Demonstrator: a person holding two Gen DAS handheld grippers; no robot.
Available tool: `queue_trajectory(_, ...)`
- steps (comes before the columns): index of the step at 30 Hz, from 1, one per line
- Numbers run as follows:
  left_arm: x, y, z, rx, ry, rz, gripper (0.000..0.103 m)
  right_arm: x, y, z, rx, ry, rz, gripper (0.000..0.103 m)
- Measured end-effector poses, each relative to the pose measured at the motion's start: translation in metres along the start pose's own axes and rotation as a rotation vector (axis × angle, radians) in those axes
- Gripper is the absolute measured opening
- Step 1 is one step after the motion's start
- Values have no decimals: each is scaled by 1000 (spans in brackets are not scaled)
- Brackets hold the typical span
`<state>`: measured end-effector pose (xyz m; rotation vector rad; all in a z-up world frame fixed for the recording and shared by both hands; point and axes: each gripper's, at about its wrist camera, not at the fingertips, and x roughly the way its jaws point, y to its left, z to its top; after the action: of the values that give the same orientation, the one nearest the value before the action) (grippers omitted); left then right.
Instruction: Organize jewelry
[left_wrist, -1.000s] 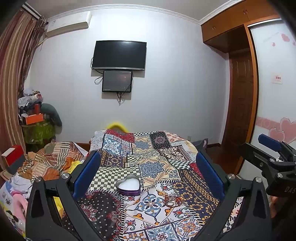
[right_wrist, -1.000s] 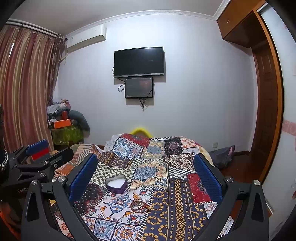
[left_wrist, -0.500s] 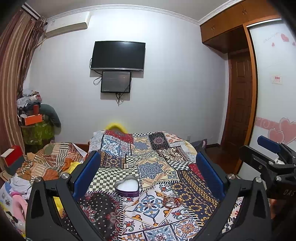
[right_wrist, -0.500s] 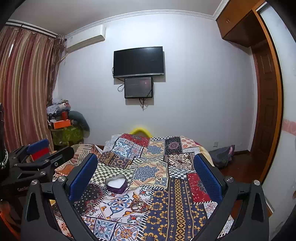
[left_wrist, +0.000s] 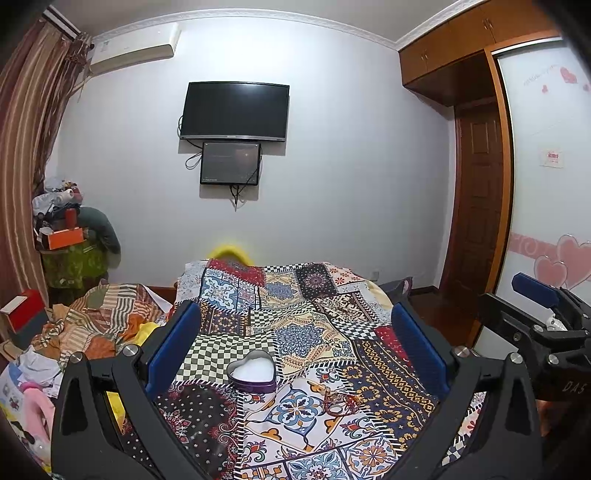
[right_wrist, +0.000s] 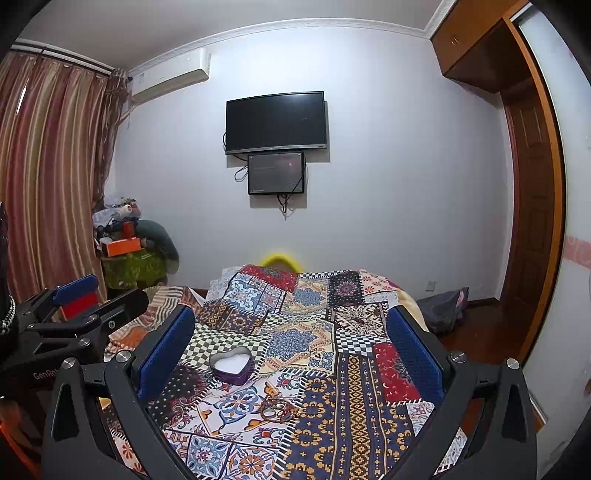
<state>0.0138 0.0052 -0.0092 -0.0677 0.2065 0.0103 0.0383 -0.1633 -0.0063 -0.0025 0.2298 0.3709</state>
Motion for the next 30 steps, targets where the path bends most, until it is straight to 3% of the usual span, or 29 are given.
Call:
queue_trajectory(18,26,1,-6,11,49,4,103,22,-13,-7,9,51,-18,103)
queue_trajectory(30,105,20,-60,-22,307,55,103,86,-41,-61,-14,283,-71,103)
